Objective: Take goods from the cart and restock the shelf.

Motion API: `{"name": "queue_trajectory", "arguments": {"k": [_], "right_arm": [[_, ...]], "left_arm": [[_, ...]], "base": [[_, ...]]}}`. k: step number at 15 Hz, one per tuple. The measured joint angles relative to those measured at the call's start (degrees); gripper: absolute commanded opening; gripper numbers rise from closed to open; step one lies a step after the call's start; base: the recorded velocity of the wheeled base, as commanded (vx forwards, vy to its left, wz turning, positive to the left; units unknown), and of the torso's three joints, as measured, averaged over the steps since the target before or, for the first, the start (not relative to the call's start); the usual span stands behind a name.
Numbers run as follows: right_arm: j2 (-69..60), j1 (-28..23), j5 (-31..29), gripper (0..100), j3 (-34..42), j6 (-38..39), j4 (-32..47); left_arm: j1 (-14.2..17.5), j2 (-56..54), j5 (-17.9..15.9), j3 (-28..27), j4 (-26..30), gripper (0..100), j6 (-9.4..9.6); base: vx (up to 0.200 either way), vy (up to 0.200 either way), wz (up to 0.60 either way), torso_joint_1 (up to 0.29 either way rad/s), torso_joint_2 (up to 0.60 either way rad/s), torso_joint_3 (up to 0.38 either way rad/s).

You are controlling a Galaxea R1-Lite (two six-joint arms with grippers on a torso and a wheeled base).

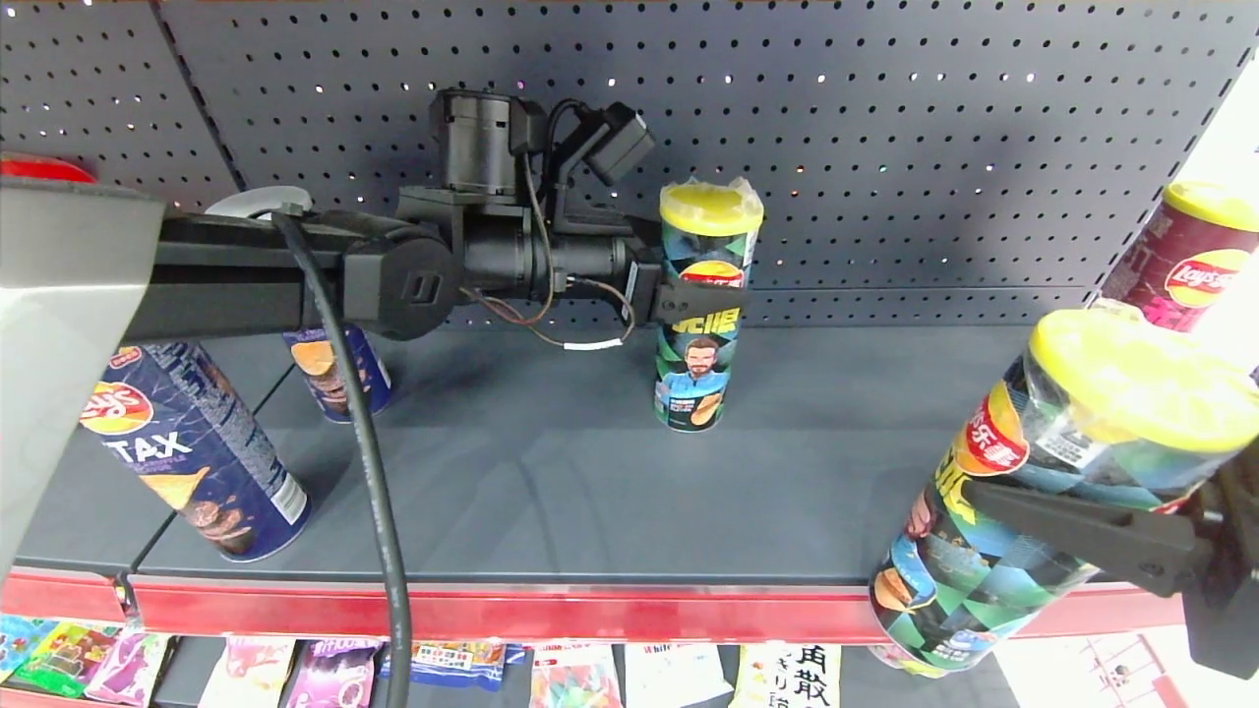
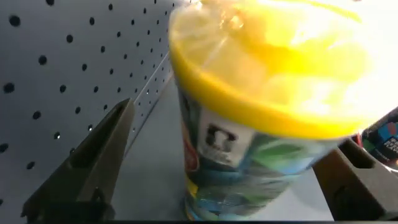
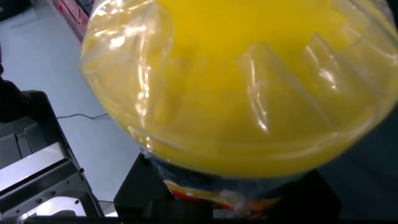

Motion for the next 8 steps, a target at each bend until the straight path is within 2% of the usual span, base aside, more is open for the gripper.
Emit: {"name": "queue_trajectory", "arguments": {"k": [3,4,8], "right_arm": [[0.0,-0.49,0.04,0,0.11,0.0,-0.02],[0.0,-0.54,0.04,0,0.11,0.0,0.0],[0.06,-0.62,0.04,0,0.12,0.02,0.02]], "left_arm": [[-0.39,1.07,0.0,-0.49,-0.09,100,-0.22],[-0.45,1.22,0.02,-0.55,-0.18,0,-0.28],[-0.8,1.6,0.09,-0.96,-0.2,0,-0.96]], "base": [[0.0,0.0,0.0,0.0,0.0,0.0],[0.0,0.0,0.0,0.0,0.0,0.0],[0.0,0.0,0.0,0.0,0.0,0.0]]}}
